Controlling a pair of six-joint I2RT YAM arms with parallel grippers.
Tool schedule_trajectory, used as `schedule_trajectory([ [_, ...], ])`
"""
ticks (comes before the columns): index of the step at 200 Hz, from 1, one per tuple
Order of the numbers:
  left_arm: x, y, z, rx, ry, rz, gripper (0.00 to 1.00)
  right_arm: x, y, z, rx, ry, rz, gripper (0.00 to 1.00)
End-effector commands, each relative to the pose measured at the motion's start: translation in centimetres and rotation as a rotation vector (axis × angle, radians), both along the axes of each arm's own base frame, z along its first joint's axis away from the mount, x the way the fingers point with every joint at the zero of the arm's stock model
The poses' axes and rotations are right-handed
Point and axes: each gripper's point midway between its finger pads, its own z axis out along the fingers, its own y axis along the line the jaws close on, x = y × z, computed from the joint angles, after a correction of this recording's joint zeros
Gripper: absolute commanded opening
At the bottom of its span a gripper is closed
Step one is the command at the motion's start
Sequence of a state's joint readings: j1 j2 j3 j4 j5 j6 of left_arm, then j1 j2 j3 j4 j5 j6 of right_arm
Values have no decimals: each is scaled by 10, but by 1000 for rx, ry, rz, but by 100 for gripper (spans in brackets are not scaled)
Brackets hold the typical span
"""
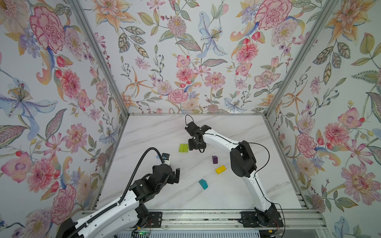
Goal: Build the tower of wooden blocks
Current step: 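Close the right gripper on the pink block and lift it, then carry the pink block over the lime green pair with the right gripper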
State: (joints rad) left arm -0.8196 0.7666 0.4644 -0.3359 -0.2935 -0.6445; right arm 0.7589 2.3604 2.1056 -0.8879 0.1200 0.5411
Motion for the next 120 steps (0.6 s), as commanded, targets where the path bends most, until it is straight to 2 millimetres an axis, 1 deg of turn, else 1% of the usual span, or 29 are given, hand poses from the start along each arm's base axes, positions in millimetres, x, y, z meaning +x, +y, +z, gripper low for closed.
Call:
schedule_trajectory([
  [1, 1, 4, 2, -18, -31, 33, 99, 5, 8, 20, 16, -33, -48, 53],
  [15, 0, 6, 3, -29, -40, 38, 99, 7, 16, 24, 25, -40, -56, 53],
  [71, -2, 14, 4, -74, -84, 68, 99, 13, 35, 28, 71, -50, -108, 52],
  [96, -1, 15, 11, -79, -107, 68, 99, 15, 45, 33, 88, -76, -116, 52],
  [120, 0, 14, 15, -84, -119, 63, 99, 15, 53, 30, 104, -76, -121, 52],
])
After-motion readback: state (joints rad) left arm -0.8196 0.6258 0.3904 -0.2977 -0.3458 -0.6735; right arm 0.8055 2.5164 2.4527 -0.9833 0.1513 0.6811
